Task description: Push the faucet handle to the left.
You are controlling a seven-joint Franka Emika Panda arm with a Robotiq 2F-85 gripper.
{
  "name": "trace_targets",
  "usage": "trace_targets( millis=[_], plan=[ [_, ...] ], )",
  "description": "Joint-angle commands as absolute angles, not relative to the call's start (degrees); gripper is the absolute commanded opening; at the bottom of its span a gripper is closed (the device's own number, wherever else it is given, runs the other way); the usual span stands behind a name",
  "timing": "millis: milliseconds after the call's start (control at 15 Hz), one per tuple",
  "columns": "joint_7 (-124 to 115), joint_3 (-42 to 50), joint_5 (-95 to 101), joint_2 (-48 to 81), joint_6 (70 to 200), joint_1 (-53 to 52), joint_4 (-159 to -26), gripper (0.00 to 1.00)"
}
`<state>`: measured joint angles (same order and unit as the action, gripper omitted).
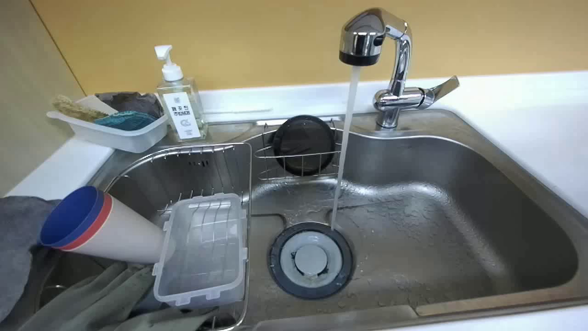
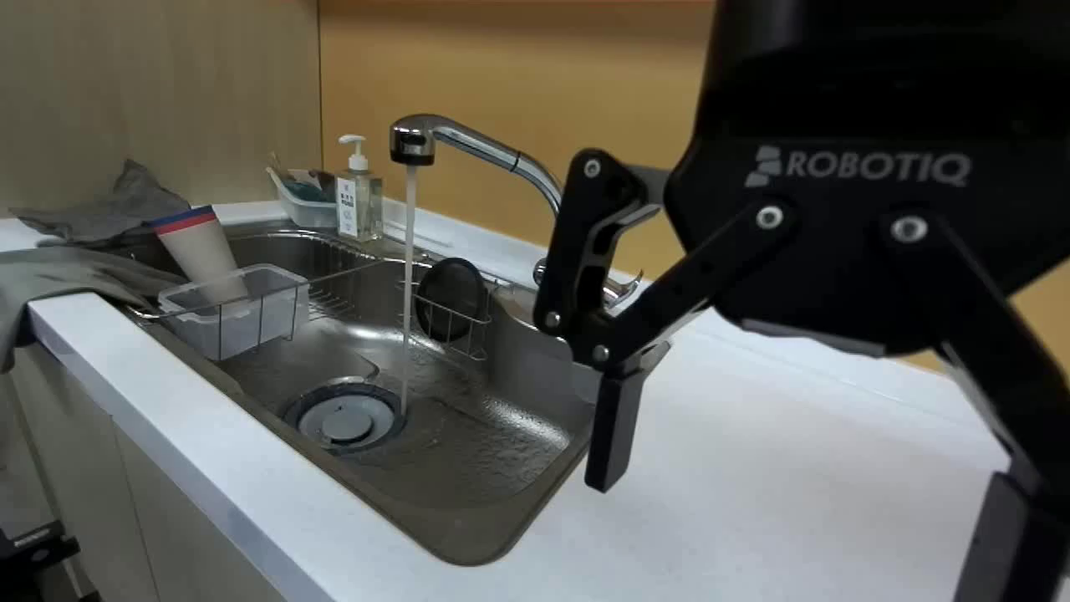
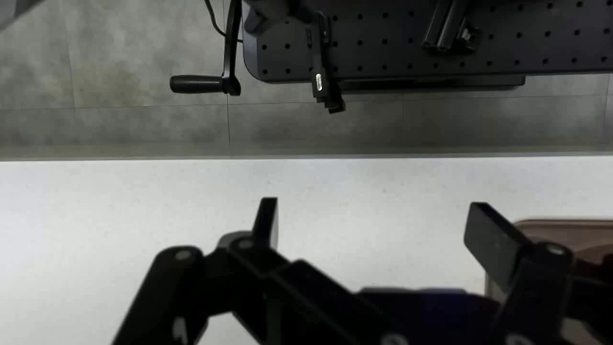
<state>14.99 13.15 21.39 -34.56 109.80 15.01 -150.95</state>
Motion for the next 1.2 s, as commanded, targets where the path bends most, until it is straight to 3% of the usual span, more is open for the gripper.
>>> trace_targets(
  millis=[0,667,1133],
  plan=[
    [14.78,13.54,21.58,-34.63,109.49,14.49,-150.80,1.00],
    [14.79,13.55,21.58,-34.63,109.49,14.49,-150.80,1.00],
    [12.46,11.28,22.17,-30.24,124.11,12.28,-148.96,1.00]
  ],
)
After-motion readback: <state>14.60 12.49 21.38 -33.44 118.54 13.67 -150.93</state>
